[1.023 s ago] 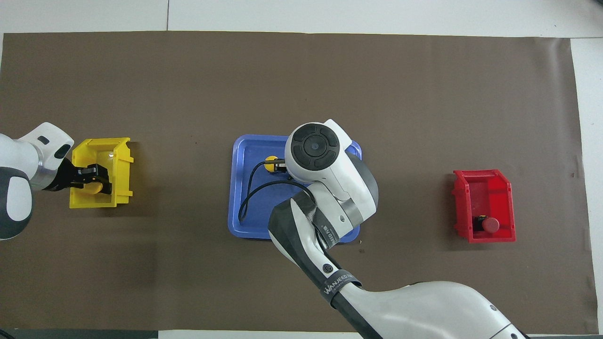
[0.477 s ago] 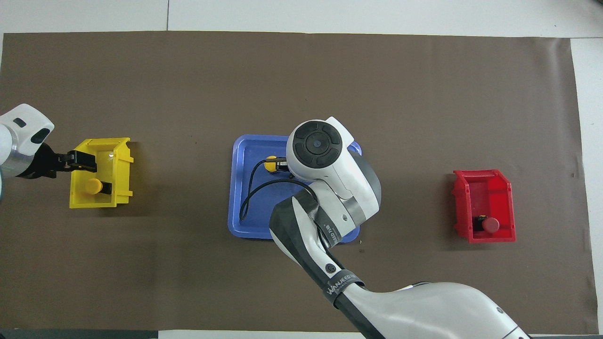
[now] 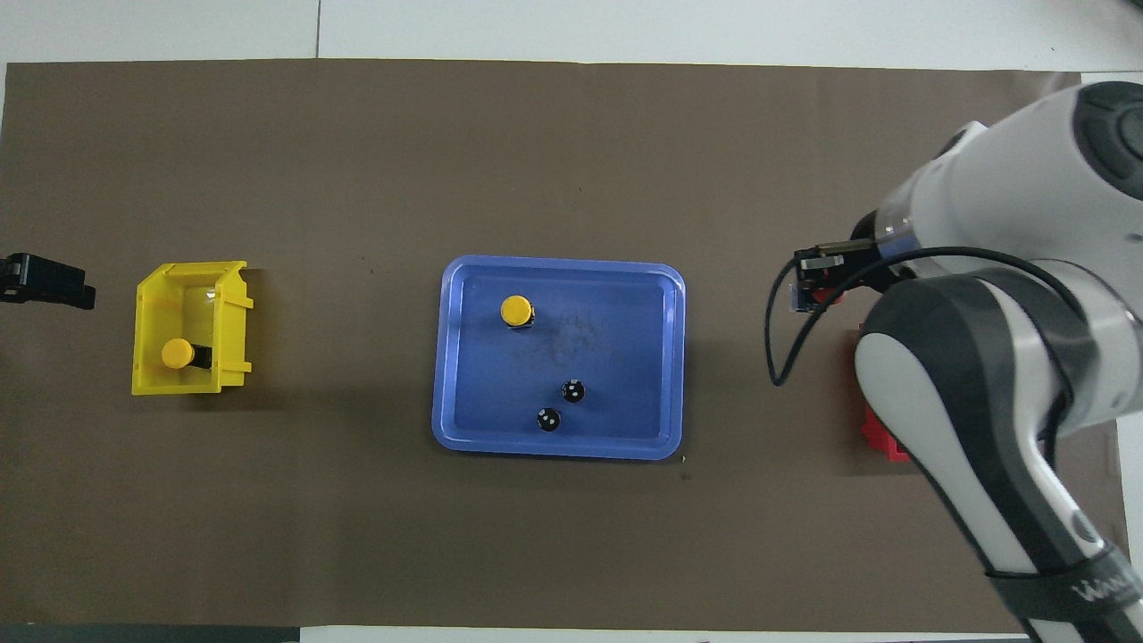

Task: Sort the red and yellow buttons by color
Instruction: 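Carry the red button into the red bin with the right gripper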

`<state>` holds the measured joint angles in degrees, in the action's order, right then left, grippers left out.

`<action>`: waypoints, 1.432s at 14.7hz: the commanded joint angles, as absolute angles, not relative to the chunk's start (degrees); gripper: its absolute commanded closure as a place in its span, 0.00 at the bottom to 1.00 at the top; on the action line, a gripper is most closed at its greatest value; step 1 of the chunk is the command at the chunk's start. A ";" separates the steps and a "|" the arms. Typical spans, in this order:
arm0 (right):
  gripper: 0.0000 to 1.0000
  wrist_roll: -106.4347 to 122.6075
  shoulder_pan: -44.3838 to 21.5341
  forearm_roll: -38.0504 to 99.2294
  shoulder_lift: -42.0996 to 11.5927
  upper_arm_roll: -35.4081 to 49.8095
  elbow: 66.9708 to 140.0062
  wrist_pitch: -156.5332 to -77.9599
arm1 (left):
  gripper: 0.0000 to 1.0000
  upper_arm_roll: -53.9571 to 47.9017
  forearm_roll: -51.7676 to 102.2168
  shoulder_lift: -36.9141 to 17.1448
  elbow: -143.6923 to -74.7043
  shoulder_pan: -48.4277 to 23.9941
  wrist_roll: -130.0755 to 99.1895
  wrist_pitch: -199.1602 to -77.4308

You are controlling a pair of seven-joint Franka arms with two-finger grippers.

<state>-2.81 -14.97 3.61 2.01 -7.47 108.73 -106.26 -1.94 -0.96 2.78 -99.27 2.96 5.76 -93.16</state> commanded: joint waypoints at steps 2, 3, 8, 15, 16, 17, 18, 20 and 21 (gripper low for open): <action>0.77 10.25 -5.73 3.87 8.34 -6.50 121.44 -112.13 | 0.00 -0.71 -1.67 2.28 -95.01 -2.62 5.54 -88.59; 0.77 13.07 -4.06 3.87 9.05 -6.50 123.64 -114.32 | 0.00 -0.09 -1.50 2.29 -93.97 -3.68 5.54 -88.51; 0.77 20.02 0.17 3.52 9.40 -6.59 130.24 -120.49 | 0.00 0.88 -0.18 1.49 -90.35 -7.29 4.84 -85.17; 0.77 19.95 1.23 3.52 8.27 -6.42 134.99 -127.25 | 0.00 0.88 0.52 3.42 -92.45 -6.94 -0.94 -89.00; 0.77 19.95 0.88 3.52 8.52 -6.42 136.31 -128.48 | 0.00 0.88 1.14 4.12 -94.55 -7.55 -5.58 -91.56; 0.77 19.86 0.79 3.52 8.61 -6.42 136.84 -128.93 | 0.00 0.27 1.14 5.00 -97.44 -7.99 -8.76 -94.54; 0.77 19.69 0.88 3.52 8.44 -6.42 137.02 -129.28 | 0.00 -0.78 1.14 5.44 -100.43 -9.91 -9.83 -96.48; 0.77 19.60 0.88 3.52 8.17 -6.42 137.63 -129.90 | 0.00 -1.14 1.40 4.67 -104.31 -15.53 -11.32 -99.21; 0.77 19.60 0.88 3.52 8.26 -6.42 137.90 -130.08 | 0.00 -1.23 1.75 3.61 -106.41 -19.04 -15.25 -103.40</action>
<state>19.85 0.72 3.54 7.39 -6.58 136.45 -128.73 -1.33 1.11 3.03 -100.48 -13.11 -9.84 -97.18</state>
